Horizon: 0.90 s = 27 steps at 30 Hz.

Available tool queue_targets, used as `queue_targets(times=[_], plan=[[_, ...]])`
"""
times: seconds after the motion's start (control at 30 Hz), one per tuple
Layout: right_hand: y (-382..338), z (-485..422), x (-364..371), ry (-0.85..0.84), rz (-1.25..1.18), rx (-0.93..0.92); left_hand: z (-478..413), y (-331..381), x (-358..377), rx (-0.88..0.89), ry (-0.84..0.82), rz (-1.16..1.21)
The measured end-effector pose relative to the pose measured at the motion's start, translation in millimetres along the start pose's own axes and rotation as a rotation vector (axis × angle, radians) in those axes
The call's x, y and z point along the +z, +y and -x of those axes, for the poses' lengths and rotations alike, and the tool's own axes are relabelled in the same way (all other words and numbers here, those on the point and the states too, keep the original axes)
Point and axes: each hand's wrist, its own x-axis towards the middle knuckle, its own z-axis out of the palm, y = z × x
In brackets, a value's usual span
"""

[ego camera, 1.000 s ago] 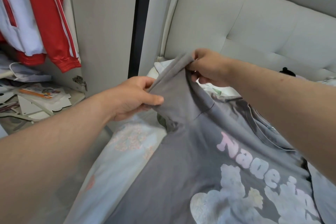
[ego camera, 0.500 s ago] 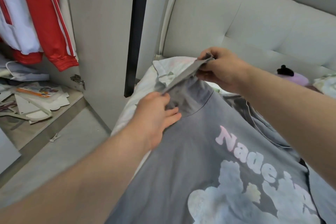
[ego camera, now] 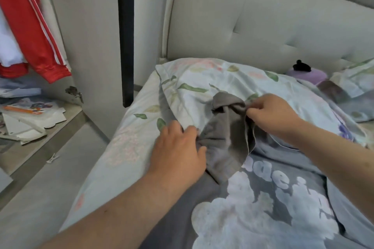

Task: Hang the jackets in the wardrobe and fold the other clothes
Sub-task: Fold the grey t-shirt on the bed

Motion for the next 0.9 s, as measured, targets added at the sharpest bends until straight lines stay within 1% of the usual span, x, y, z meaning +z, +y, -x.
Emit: queue_targets(times=[0.07, 0.1, 0.17, 0.2, 0.23, 0.27, 0.33, 0.37, 0.43, 0.47, 0.53, 0.6, 0.63, 0.7, 0.73, 0.77, 0.87, 0.9], plan=[[-15, -10, -1, 0.063, 0.011, -0.179, -2, -2, 1, 0.016, 0.119, -0.115], [-22, -16, -1, 0.021, 0.037, -0.261, -2, -1, 4, 0.022, 0.134, -0.146], [-33, -26, 4, -0.174, 0.073, -0.360, 0, -1, 12, 0.043, 0.069, -0.167], [-36, -28, 7, -0.259, 0.098, -0.369, 1, 0, 18, 0.057, 0.012, -0.147], [-38, -30, 10, -0.297, 0.130, -0.376, 0, 0, 23, 0.060, -0.048, -0.114], [-40, -32, 13, -0.286, 0.163, -0.396, -2, -1, 27, 0.046, -0.107, -0.083], [-48, -35, 15, -0.190, 0.206, -0.441, -8, 1, 32, 0.009, -0.180, -0.037], [-52, -37, 16, -0.150, 0.229, -0.453, -11, 2, 34, -0.015, -0.196, 0.019], [-55, -45, 16, -0.126, 0.296, -0.451, -16, 3, 35, -0.098, -0.244, 0.191], [-56, -47, 15, -0.139, 0.311, -0.440, -19, 2, 34, -0.137, -0.251, 0.261], [-55, -45, 11, -0.230, 0.299, -0.444, -21, -1, 26, -0.173, -0.215, 0.323], [-53, -40, 12, -0.307, 0.349, -0.460, -19, -3, 18, -0.153, -0.159, 0.320], [-52, -38, 15, -0.308, 0.382, -0.458, -16, -3, 15, -0.141, -0.140, 0.311], [-51, -41, 22, -0.250, 0.374, -0.400, -8, -4, 13, -0.129, -0.126, 0.284], [-52, -43, 23, -0.221, 0.307, -0.326, -4, -6, 14, -0.132, -0.130, 0.265], [-53, -47, 24, -0.210, 0.192, -0.206, -1, -8, 16, -0.146, -0.142, 0.255], [-52, -56, 20, -0.216, -0.300, 0.227, 4, -15, 23, -0.201, -0.217, 0.268], [-50, -61, 18, -0.194, -0.460, 0.354, 3, -17, 24, -0.203, -0.229, 0.269]])
